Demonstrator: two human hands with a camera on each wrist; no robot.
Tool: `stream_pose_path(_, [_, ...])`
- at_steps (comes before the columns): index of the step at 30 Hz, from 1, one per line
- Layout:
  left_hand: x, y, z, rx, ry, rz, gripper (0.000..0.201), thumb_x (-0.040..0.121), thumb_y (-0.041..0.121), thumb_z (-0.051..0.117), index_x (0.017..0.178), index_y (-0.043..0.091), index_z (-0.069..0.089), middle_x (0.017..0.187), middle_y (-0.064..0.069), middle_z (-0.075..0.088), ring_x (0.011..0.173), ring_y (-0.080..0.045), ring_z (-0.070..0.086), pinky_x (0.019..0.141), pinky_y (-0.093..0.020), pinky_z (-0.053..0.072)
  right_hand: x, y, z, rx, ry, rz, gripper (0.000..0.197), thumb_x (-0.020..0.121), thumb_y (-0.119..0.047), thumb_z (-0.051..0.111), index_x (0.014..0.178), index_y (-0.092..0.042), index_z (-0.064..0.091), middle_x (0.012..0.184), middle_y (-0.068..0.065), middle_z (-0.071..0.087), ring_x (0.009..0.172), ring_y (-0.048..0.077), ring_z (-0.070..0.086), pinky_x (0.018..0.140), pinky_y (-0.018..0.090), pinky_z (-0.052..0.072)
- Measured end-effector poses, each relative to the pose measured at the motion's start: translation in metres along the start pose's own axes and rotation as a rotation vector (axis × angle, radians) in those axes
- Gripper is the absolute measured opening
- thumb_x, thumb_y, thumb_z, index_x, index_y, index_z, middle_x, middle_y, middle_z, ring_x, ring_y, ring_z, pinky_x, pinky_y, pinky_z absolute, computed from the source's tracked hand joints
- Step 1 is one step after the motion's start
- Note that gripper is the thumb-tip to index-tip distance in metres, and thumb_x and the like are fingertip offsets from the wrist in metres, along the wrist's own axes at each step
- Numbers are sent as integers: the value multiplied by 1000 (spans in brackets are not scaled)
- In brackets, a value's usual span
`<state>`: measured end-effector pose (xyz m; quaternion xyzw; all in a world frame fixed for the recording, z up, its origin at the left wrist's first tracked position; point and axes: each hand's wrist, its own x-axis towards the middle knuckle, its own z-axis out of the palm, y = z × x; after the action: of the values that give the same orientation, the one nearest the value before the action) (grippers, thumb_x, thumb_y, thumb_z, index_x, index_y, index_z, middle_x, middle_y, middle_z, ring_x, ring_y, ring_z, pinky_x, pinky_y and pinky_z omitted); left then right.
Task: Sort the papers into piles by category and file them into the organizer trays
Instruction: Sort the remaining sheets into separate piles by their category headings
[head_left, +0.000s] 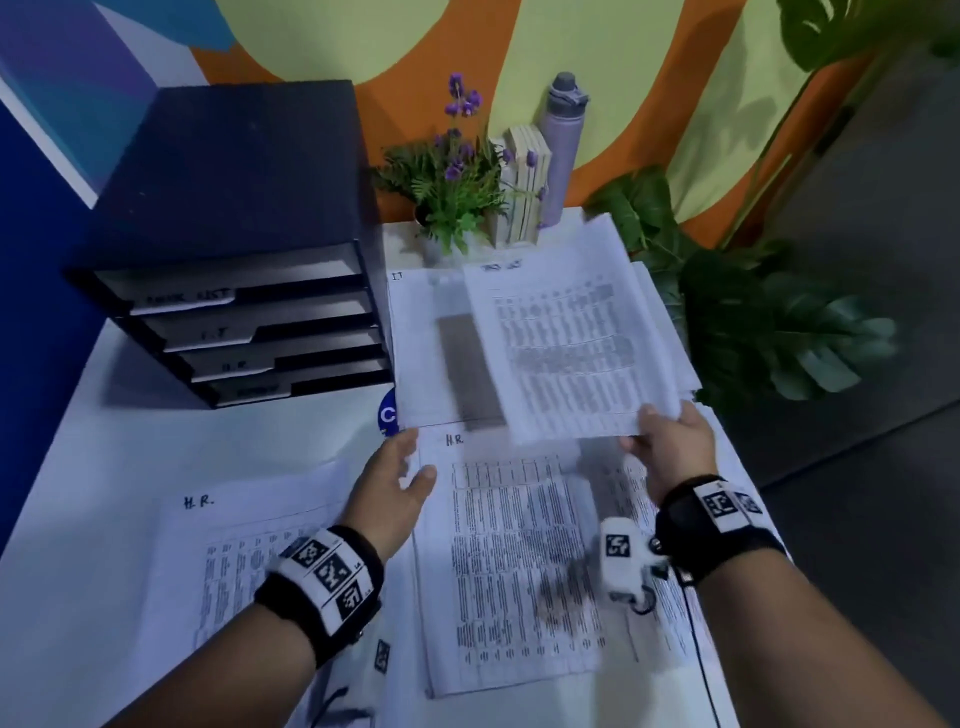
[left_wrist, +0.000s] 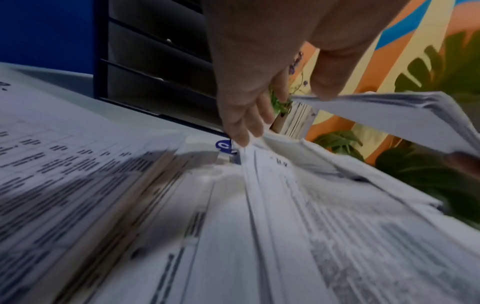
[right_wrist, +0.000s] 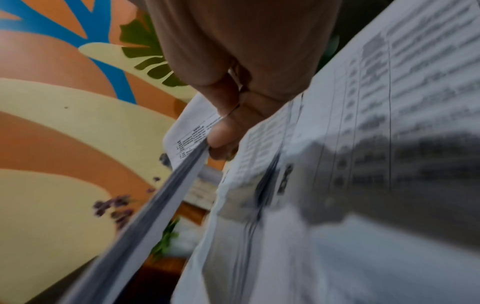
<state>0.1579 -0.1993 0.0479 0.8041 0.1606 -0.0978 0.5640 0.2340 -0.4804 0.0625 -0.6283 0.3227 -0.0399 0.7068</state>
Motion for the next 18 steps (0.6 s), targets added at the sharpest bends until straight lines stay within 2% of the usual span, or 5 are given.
stream_pose_path(5, [5, -23, 9, 114, -17, -43, 42, 96, 19, 56, 133, 35, 45, 143, 1, 45, 125, -8, 45, 108, -32, 37, 54, -3, -35, -48, 136, 13, 9, 92, -4, 53, 100, -8, 54, 75, 5, 54, 38, 11, 56, 40, 17, 49])
stream_pose_path(9, [7, -29, 9, 116, 8, -43, 39, 95, 19, 56, 118, 48, 45, 138, 3, 48, 120, -6, 46, 106, -33, 39, 82, 1, -44, -50, 159, 4, 5, 93, -6, 55, 94, -11, 55, 74, 6, 57, 39, 9, 58, 42, 18, 50])
stream_pose_path(12, [8, -30, 4, 107, 34, -49, 39, 95, 18, 56, 116, 49, 47, 136, 2, 50, 121, -9, 47, 106, -38, 41, 100, -2, -42, -48, 125, 1, 35, 94, -8, 53, 128, -13, 47, 89, 5, 61, 62, 15, 63, 59, 25, 58])
stream_pose_path(15, [6, -30, -2, 150, 67, -38, 37, 95, 17, 56, 123, 39, 46, 134, 2, 50, 120, -10, 48, 103, -30, 38, 115, -1, -45, -132, 118, 64, 80, 87, -2, 55, 153, -24, 14, 107, -3, 58, 86, 15, 60, 82, 31, 53])
stream_pose_path(18, [-2, -33, -9, 170, 105, -34, 38, 95, 16, 56, 126, 36, 46, 133, 4, 49, 117, -7, 46, 101, -26, 37, 94, -3, -40, -296, 72, 18, 74, 90, -1, 50, 154, -19, 16, 115, -9, 47, 93, 13, 52, 82, 27, 43])
